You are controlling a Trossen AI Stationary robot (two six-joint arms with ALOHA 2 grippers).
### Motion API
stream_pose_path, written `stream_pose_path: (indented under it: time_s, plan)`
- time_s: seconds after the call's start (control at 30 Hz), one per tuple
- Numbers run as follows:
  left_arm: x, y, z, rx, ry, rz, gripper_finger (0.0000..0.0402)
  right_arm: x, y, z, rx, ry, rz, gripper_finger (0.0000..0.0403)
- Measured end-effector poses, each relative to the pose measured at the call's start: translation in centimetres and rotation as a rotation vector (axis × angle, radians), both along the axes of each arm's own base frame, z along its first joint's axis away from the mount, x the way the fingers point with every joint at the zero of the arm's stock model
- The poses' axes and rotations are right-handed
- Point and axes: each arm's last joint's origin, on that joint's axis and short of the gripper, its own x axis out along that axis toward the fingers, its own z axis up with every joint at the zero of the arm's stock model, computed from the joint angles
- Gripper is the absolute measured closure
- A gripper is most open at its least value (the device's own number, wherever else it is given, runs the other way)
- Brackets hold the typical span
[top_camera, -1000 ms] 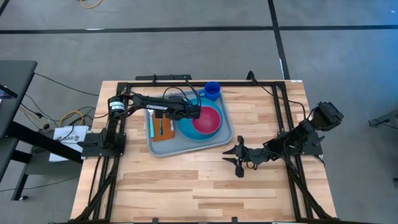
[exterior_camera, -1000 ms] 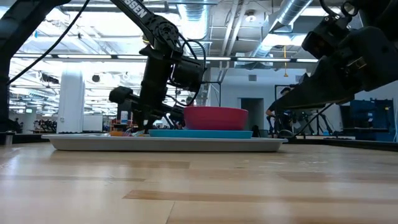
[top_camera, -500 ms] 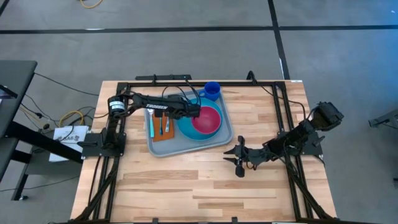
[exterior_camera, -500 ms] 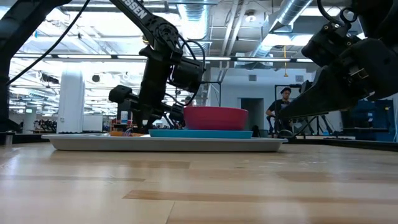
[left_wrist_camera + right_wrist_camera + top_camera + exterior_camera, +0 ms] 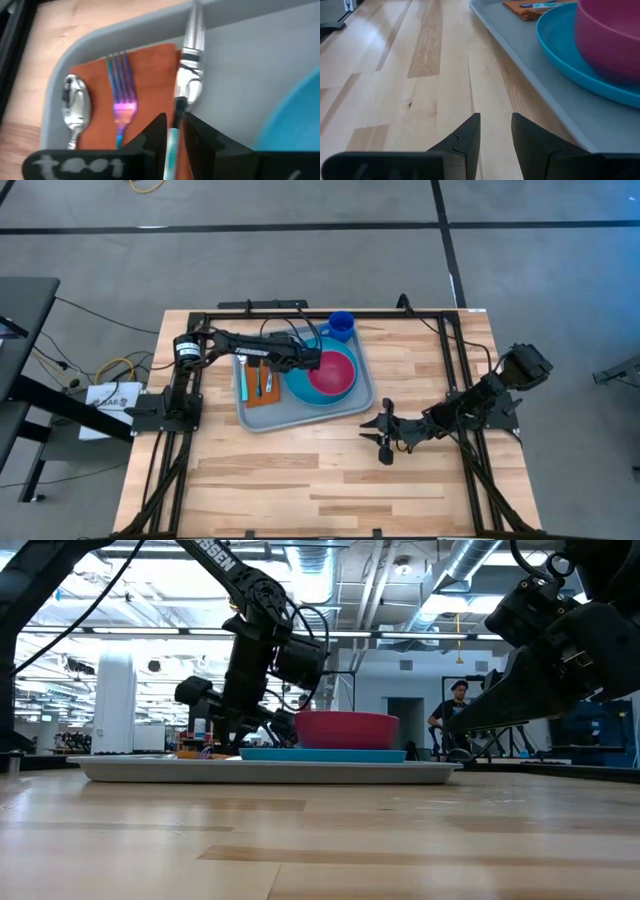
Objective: Set up tray
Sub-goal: Put the blue knife on the brown napkin on the gray serving tray
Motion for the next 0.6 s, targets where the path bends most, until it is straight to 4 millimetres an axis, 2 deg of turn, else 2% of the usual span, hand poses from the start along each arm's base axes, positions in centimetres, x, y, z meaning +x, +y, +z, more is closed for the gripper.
stream_pose_path:
  time_s: [0.3,0.6]
  plan:
    - [-1.2,-1.6,-1.8,-0.090,0.058,-0.015,0.0349,0.0,0.0,0.0,0.006,0.000,-0.003,0.0298]
    - [-0.9,-3.3,-1.2,-0.039,0.103,-0.069,0.0349,0.0,0.0,0.0,0.006,0.000,-0.003,0.0298]
